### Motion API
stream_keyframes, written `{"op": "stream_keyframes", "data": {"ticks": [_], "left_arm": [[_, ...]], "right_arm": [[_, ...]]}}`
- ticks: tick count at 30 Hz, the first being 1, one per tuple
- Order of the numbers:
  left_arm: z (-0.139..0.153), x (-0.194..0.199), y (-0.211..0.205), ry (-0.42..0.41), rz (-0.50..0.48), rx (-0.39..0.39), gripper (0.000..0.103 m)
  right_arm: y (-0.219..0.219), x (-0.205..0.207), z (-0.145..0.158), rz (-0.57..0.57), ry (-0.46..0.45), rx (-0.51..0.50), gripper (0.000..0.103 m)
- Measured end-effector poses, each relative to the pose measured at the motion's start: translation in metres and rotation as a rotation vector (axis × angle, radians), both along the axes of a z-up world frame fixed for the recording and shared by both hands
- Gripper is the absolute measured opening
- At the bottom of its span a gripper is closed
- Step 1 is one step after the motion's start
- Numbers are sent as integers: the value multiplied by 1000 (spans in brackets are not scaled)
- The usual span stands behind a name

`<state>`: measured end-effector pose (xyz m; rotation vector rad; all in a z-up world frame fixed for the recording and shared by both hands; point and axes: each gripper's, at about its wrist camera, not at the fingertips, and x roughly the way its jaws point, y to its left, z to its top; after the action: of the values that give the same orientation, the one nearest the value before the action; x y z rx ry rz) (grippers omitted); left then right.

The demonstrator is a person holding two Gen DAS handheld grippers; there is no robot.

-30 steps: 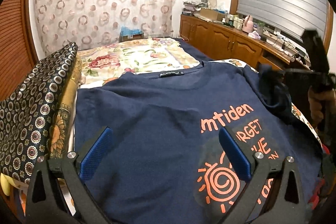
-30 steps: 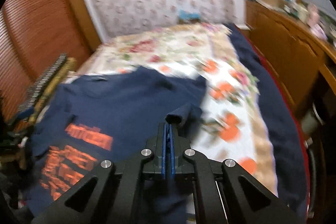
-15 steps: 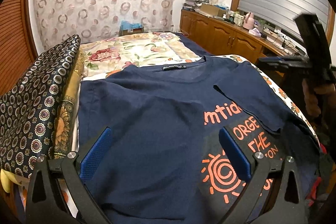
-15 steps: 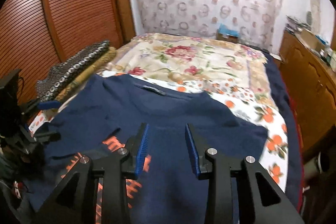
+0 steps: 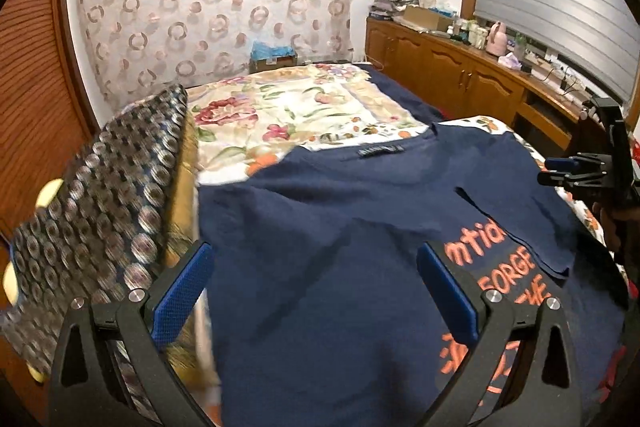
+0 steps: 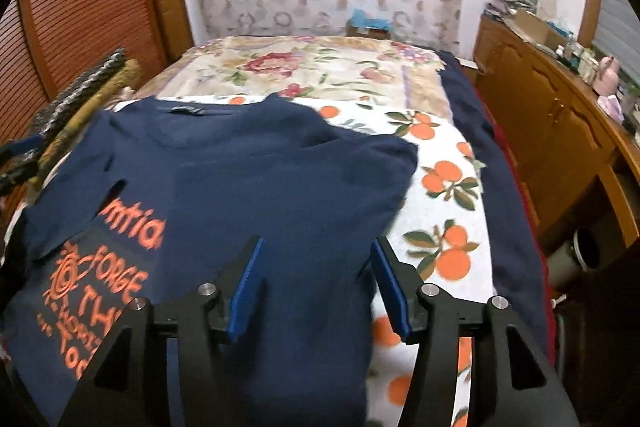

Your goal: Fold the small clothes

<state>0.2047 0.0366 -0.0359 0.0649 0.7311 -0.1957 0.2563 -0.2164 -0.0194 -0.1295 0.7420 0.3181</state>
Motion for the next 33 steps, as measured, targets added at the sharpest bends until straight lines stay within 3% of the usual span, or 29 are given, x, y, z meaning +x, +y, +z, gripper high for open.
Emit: {"op": "stream_keyframes", "data": {"ticks": [5,12,22,23,25,33], "left_arm": [[6,29,14,50,14,32,87],[-10,72,24,207,33,95,60],[-33,121,17,322,54,254,57],[-37,124,15,332,50,273,50],[-43,129,16,354,60,306,47],[-53,141,22,390,59,263,47]], "right_arm": [[-1,22,-4,-19,-8,-11,58],[7,44,-20,-41,22,-4,59],[7,46,-21,-36,16,3,61],[7,46,-21,-35,16,3,61],[5,47,-20,-33,16,3,61],[4,47,-20,-33,16,4,61]]}}
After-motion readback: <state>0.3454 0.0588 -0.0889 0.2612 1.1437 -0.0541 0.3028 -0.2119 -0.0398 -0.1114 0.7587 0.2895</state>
